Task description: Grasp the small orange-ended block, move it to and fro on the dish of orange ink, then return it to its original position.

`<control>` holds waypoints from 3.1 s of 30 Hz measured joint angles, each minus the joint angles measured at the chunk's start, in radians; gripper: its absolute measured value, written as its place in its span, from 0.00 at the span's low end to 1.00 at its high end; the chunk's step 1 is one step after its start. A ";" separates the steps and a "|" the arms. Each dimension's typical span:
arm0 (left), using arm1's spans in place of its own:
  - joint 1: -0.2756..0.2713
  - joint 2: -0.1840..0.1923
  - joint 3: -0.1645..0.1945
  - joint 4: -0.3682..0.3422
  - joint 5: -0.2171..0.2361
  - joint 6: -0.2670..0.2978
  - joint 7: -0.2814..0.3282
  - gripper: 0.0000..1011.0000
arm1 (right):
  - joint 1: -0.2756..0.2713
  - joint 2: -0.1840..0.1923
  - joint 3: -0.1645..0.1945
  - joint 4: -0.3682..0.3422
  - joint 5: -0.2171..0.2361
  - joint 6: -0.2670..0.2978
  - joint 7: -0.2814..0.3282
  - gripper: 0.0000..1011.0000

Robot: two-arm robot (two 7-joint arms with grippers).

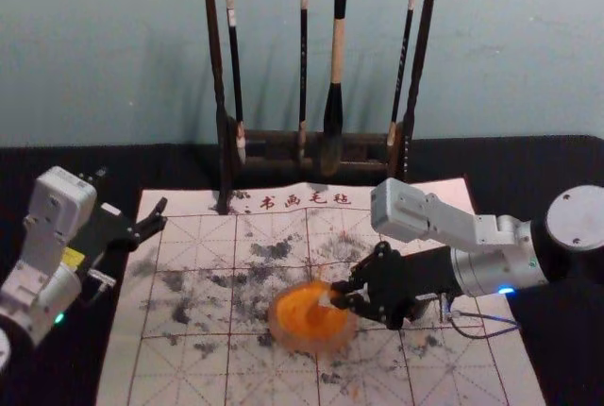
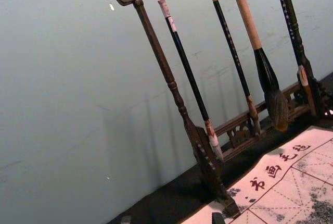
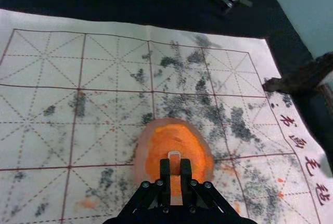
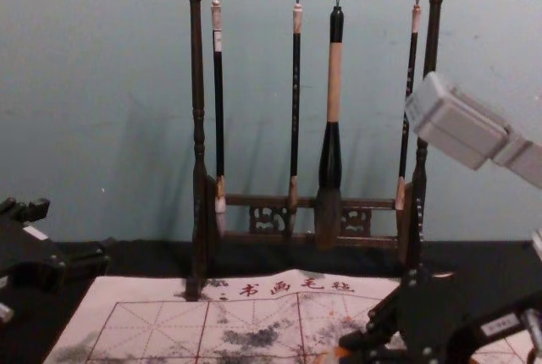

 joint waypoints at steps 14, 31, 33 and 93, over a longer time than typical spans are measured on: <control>0.000 0.000 0.000 0.000 0.000 0.000 0.000 0.99 | 0.013 -0.001 0.011 0.020 -0.009 0.012 -0.011 0.08; 0.000 0.000 0.000 0.000 0.000 0.000 0.000 0.99 | -0.021 0.055 0.014 -0.072 0.011 0.021 0.012 0.08; 0.000 0.000 0.000 0.000 0.000 0.000 0.000 0.99 | -0.022 0.055 0.012 -0.074 0.011 0.022 0.014 0.08; 0.000 0.000 0.000 0.000 0.000 0.000 0.000 0.99 | 0.003 0.036 -0.018 -0.076 -0.012 0.047 0.023 0.08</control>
